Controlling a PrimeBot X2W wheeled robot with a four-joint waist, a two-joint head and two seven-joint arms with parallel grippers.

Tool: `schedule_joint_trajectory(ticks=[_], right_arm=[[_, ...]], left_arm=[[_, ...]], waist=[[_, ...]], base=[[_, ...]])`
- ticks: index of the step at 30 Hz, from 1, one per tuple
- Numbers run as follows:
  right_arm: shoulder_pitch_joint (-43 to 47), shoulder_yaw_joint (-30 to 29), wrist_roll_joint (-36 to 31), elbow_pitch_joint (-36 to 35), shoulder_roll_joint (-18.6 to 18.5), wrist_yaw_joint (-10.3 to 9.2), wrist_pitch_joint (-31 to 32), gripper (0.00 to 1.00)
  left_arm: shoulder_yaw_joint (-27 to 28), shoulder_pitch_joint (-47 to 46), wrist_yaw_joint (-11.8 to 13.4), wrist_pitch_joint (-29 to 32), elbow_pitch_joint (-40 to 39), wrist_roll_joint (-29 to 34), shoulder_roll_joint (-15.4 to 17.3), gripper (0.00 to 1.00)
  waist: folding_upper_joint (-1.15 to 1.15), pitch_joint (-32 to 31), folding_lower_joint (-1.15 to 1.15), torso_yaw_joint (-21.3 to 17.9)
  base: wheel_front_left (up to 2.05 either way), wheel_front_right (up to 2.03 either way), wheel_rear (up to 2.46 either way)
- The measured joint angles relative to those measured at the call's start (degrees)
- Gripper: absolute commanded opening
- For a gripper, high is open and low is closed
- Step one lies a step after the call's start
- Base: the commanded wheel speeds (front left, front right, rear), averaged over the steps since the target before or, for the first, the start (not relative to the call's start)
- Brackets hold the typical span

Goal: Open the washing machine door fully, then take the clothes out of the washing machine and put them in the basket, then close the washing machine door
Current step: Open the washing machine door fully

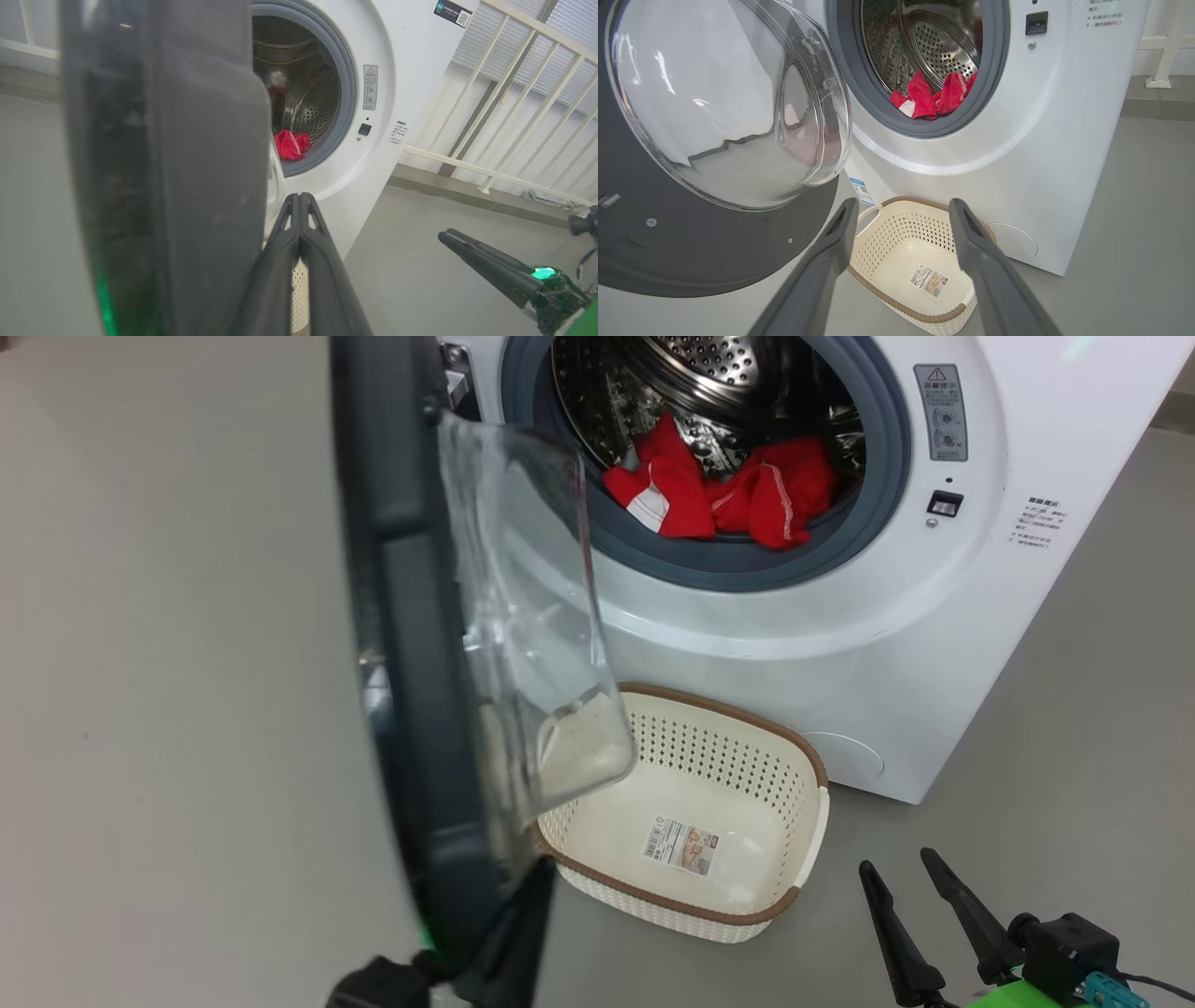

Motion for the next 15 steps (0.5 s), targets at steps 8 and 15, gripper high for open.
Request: schedule_joint_trajectory(ticks=[8, 15], right_arm=[[-0.03, -0.05, -0.07, -0.04, 0.01, 0.0, 0.0, 1.0], [-0.31, 0.0, -0.3, -0.09, 0.0, 0.0, 0.0, 1.0]], left_arm=[[9.65, 1.48, 2.56, 0.0, -0.41, 0.25, 0.08, 0.0], [18.76, 2.33, 2.93, 0.01, -0.62, 0.29, -0.01, 0.0]], waist=[[0.0, 0.58, 0.0, 0.53], [0.0, 1.28, 0.0, 0.81]], base=[[0.0, 0.0, 0.0], [0.0, 0.0, 0.0]])
